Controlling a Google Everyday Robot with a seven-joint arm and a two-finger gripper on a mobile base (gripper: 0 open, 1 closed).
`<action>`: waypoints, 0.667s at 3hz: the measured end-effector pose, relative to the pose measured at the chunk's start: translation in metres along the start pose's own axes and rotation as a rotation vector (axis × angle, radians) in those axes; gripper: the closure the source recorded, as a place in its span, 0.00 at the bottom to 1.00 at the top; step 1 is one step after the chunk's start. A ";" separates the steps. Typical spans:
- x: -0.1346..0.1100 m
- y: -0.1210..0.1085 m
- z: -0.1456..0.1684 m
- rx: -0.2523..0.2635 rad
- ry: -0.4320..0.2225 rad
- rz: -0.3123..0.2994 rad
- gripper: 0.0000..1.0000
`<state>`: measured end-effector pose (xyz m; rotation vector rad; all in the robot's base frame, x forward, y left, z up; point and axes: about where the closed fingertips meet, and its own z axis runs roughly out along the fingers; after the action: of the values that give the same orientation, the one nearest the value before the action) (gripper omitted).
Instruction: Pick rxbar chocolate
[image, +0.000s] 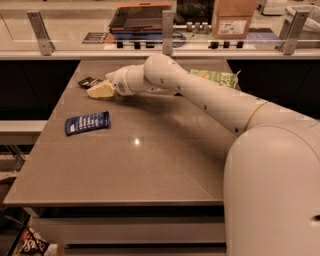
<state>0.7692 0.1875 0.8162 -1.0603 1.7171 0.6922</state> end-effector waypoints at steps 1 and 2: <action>0.000 0.000 0.000 0.000 0.000 0.000 0.87; 0.000 0.000 0.000 -0.001 0.000 0.000 1.00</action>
Offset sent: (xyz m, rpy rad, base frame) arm 0.0000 0.0001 -0.0001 0.0000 0.0001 0.0002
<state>0.7691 0.1878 0.8160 -1.0607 1.7171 0.6927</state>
